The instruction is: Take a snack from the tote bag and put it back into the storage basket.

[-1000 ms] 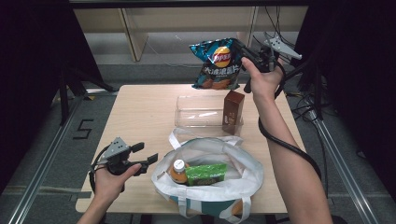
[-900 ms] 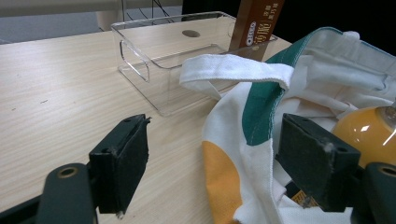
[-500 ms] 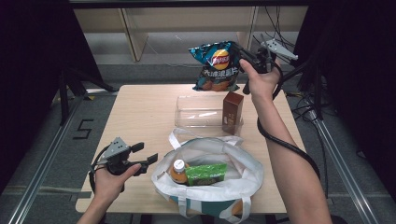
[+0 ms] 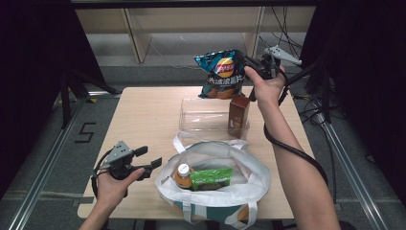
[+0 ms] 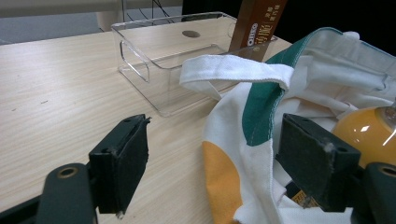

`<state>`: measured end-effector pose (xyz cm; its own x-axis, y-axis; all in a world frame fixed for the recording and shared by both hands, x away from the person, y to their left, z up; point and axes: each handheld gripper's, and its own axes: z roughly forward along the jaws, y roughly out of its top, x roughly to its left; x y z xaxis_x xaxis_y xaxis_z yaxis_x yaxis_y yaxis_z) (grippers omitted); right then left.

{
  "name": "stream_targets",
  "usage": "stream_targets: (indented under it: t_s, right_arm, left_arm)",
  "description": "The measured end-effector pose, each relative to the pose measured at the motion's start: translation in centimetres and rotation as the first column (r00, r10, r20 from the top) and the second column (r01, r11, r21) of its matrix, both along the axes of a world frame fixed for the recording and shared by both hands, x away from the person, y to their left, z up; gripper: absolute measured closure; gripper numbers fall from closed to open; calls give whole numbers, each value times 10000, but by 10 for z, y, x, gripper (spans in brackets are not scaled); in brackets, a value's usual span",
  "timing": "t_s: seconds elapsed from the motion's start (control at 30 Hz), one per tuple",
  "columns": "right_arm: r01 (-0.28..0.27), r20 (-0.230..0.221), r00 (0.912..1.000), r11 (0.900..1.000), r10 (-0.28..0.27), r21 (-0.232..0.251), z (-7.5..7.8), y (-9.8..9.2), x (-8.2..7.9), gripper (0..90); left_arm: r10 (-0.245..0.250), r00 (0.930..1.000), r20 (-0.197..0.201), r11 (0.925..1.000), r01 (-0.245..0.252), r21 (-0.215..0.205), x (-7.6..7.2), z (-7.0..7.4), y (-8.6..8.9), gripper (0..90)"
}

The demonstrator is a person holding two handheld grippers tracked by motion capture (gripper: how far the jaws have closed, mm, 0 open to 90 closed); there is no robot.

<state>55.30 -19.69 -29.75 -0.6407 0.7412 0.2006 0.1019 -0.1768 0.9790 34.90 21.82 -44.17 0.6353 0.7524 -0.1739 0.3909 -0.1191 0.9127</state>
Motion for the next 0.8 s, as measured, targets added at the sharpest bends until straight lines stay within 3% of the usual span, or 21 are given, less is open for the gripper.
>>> stream_targets:
  t_s: [0.3,0.8]
  right_arm:
    - [-66,-446,9990,10000,69,62,-12,0,3,900]
    - [-157,-1188,9928,9996,129,-222,-32,-5,11,900]
  left_arm:
    - [-10,10000,-1,10000,10,8,0,0,0,240]
    - [-12,10000,-5,10000,12,14,0,0,0,240]
